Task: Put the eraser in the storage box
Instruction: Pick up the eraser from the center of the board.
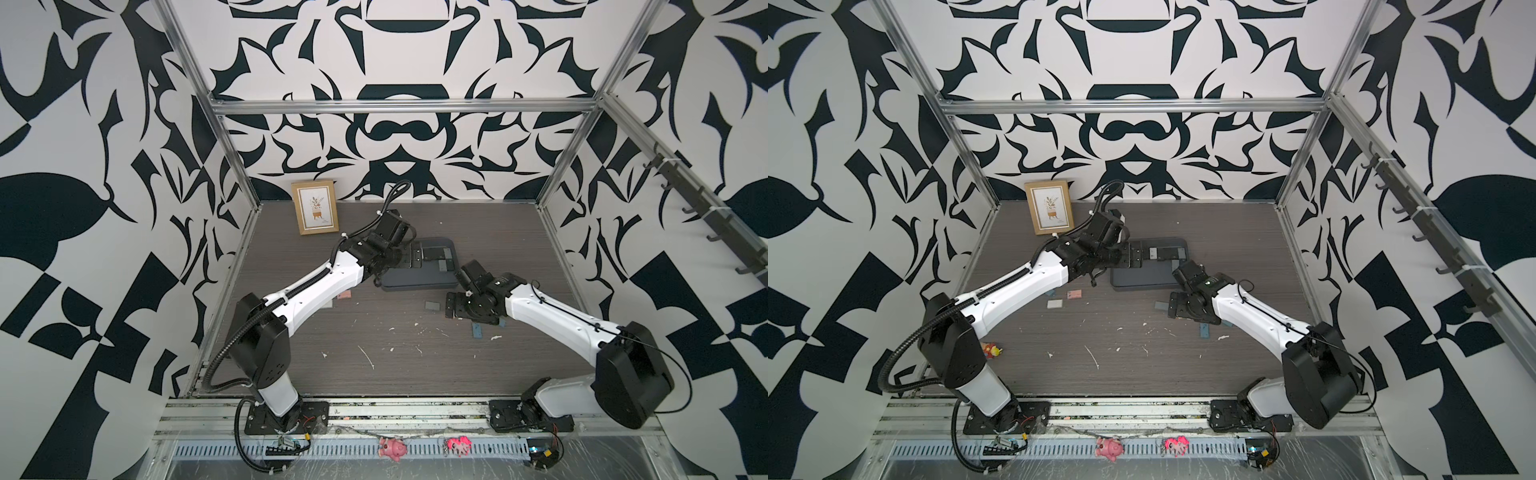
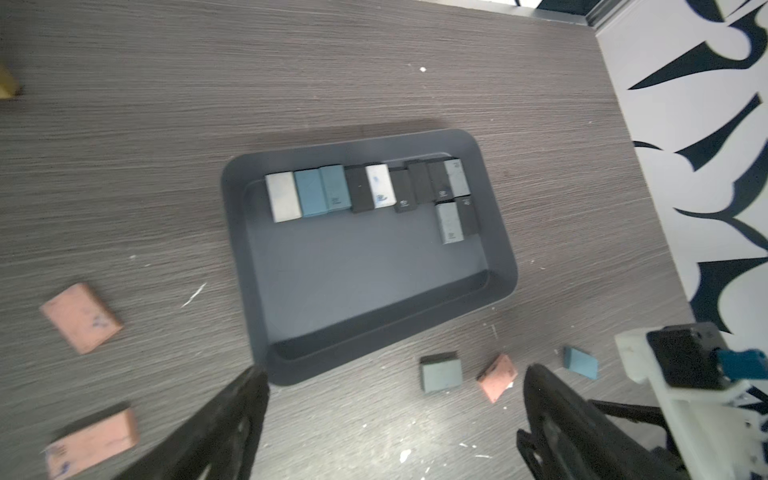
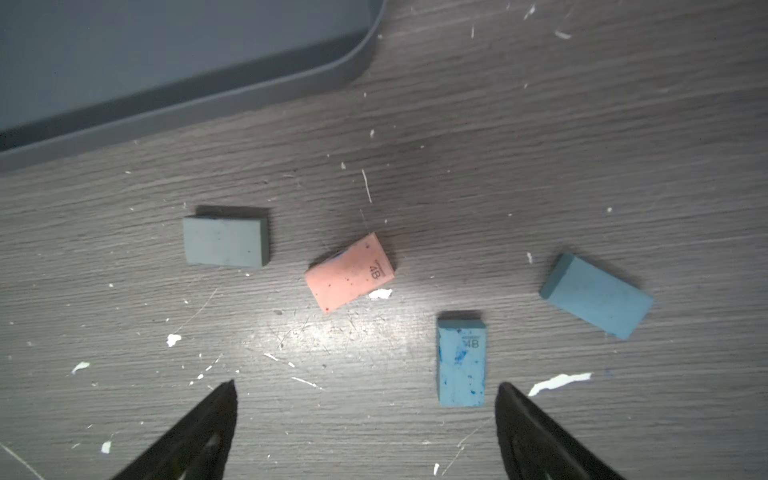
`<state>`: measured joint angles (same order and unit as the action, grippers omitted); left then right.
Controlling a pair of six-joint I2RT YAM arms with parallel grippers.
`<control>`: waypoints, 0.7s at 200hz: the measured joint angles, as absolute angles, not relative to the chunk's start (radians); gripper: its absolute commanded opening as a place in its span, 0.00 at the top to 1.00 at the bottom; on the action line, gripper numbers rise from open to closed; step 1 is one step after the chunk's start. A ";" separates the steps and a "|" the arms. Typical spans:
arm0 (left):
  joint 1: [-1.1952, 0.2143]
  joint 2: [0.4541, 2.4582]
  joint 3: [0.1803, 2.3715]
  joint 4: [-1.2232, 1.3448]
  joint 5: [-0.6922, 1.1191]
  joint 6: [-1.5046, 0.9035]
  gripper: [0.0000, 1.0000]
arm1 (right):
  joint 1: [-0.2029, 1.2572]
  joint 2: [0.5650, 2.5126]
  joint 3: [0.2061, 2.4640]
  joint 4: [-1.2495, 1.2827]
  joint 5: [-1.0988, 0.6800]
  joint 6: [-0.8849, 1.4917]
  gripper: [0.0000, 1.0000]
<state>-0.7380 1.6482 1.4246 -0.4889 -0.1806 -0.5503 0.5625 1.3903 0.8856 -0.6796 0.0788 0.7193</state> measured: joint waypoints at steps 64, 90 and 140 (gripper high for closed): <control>-0.683 1.522 1.238 -0.453 -0.175 -0.559 0.01 | 0.612 1.488 0.829 -0.563 0.060 0.816 0.05; -0.667 1.481 1.160 -0.423 -0.130 -0.580 0.01 | 0.620 1.512 0.829 -0.532 0.054 0.829 0.05; -0.665 1.395 1.006 -0.310 -0.029 -0.629 0.01 | 0.623 1.555 0.829 -0.480 0.041 0.836 0.09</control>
<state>-0.6655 1.3952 1.0061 -0.3103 -0.0288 -0.6289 0.6228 1.5551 0.8291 -0.4797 0.0410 0.8364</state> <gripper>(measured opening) 0.993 0.920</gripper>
